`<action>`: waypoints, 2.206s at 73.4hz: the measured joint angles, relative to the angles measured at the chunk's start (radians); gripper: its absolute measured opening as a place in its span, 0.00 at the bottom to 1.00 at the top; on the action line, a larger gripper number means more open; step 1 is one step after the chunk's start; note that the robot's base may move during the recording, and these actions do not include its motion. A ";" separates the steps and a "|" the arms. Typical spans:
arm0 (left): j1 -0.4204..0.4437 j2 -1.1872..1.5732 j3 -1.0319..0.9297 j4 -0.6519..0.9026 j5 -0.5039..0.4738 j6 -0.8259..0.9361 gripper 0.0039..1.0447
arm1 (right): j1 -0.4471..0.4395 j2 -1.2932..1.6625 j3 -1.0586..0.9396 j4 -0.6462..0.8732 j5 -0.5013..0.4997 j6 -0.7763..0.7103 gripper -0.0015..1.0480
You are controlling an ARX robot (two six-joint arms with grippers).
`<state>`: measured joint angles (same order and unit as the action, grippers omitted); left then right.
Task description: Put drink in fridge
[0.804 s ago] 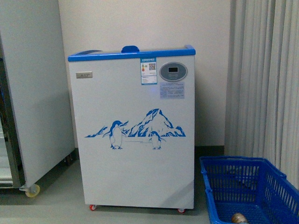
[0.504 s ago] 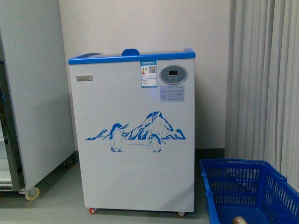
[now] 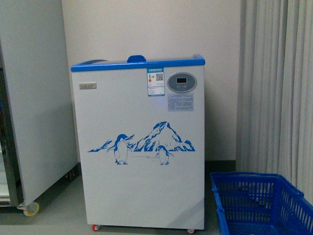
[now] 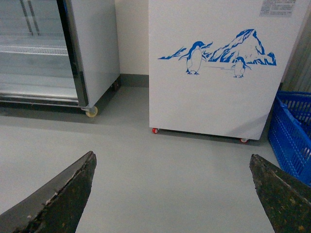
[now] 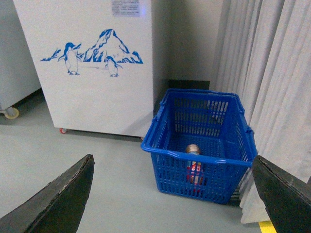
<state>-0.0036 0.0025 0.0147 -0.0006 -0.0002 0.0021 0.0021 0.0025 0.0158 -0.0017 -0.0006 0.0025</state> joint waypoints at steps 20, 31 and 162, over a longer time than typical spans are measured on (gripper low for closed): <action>0.000 0.000 0.000 0.000 0.000 0.000 0.92 | 0.000 0.000 0.000 0.000 0.000 0.000 0.93; 0.000 0.000 0.000 0.000 0.000 0.000 0.92 | 0.000 0.000 0.000 0.000 0.000 0.000 0.93; 0.000 0.000 0.000 0.000 0.000 0.000 0.92 | -0.311 2.034 0.446 0.716 0.100 -0.262 0.93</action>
<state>-0.0036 0.0029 0.0147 -0.0006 0.0002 0.0021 -0.3092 2.0361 0.4622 0.7143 0.0998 -0.2596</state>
